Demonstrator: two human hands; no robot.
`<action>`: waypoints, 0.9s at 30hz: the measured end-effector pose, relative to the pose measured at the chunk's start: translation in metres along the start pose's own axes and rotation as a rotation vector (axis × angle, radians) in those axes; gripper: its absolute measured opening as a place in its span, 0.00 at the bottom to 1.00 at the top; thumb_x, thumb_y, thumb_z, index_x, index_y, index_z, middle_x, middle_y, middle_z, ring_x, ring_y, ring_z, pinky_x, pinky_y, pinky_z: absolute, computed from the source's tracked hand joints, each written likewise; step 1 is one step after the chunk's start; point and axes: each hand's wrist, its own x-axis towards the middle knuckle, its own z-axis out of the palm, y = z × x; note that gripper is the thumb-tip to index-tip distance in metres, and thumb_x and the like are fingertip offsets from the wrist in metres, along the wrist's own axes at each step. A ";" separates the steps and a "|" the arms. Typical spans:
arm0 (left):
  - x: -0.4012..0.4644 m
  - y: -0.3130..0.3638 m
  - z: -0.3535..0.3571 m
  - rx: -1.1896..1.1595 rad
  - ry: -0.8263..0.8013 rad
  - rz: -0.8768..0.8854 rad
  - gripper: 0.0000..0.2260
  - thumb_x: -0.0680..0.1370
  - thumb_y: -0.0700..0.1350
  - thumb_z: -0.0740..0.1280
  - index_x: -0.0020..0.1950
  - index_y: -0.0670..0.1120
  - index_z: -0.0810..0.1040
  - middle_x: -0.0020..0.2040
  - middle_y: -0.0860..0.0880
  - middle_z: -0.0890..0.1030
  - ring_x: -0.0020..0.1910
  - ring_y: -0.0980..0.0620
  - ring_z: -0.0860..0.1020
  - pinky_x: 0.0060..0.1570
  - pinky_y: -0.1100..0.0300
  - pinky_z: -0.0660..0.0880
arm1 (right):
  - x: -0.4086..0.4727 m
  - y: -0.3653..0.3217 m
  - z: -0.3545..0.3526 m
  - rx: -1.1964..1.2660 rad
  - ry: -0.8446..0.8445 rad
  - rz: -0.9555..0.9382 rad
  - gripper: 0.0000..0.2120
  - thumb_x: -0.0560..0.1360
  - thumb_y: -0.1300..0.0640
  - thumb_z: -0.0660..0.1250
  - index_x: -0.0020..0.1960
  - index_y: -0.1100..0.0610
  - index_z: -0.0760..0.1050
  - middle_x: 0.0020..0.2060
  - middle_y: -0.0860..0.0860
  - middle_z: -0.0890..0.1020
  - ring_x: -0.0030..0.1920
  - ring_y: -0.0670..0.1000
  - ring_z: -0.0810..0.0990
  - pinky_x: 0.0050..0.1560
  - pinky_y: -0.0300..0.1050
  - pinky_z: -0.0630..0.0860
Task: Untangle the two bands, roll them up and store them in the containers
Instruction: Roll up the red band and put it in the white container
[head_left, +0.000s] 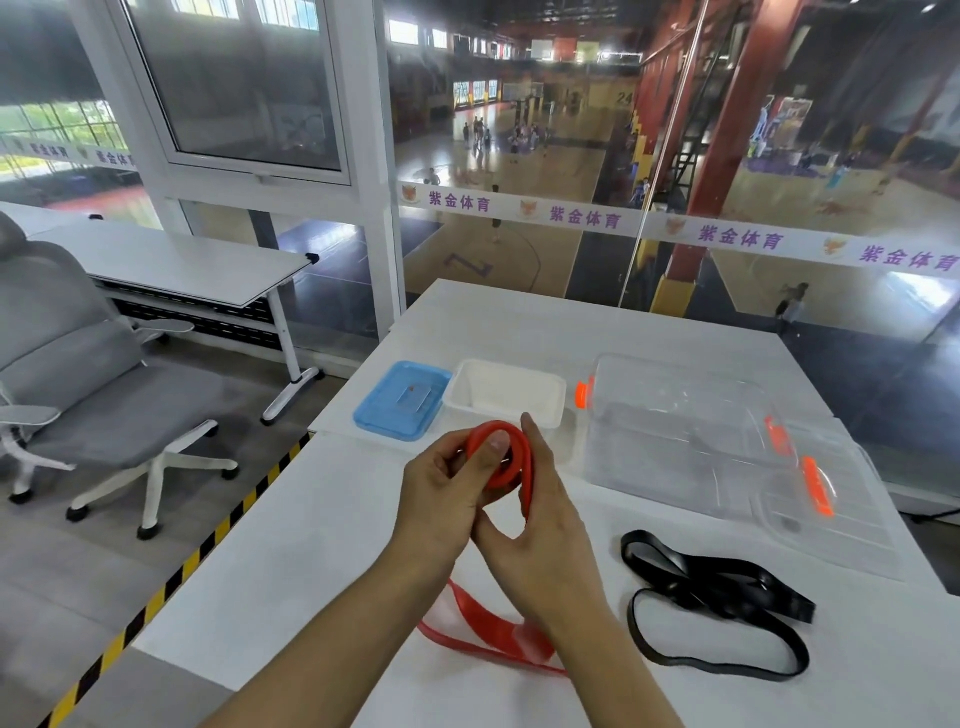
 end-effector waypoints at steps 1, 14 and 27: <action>-0.002 0.000 0.003 -0.011 0.004 -0.001 0.13 0.74 0.51 0.74 0.55 0.45 0.84 0.48 0.47 0.88 0.50 0.46 0.88 0.51 0.58 0.83 | -0.001 -0.001 0.001 -0.013 0.014 0.004 0.46 0.75 0.44 0.71 0.80 0.30 0.43 0.70 0.28 0.64 0.65 0.31 0.69 0.66 0.35 0.70; 0.013 0.008 -0.017 0.120 -0.261 -0.216 0.21 0.71 0.53 0.74 0.59 0.42 0.81 0.53 0.40 0.87 0.53 0.43 0.87 0.57 0.47 0.82 | 0.024 0.012 -0.038 -0.217 -0.227 -0.067 0.34 0.79 0.42 0.68 0.77 0.26 0.53 0.64 0.35 0.76 0.58 0.36 0.74 0.62 0.37 0.73; 0.024 0.026 -0.010 0.318 -0.424 0.009 0.22 0.68 0.58 0.79 0.60 0.53 0.83 0.55 0.49 0.86 0.58 0.44 0.84 0.58 0.48 0.83 | 0.038 -0.010 -0.078 -0.296 -0.282 -0.202 0.40 0.77 0.42 0.73 0.77 0.26 0.51 0.69 0.33 0.73 0.62 0.43 0.77 0.67 0.41 0.75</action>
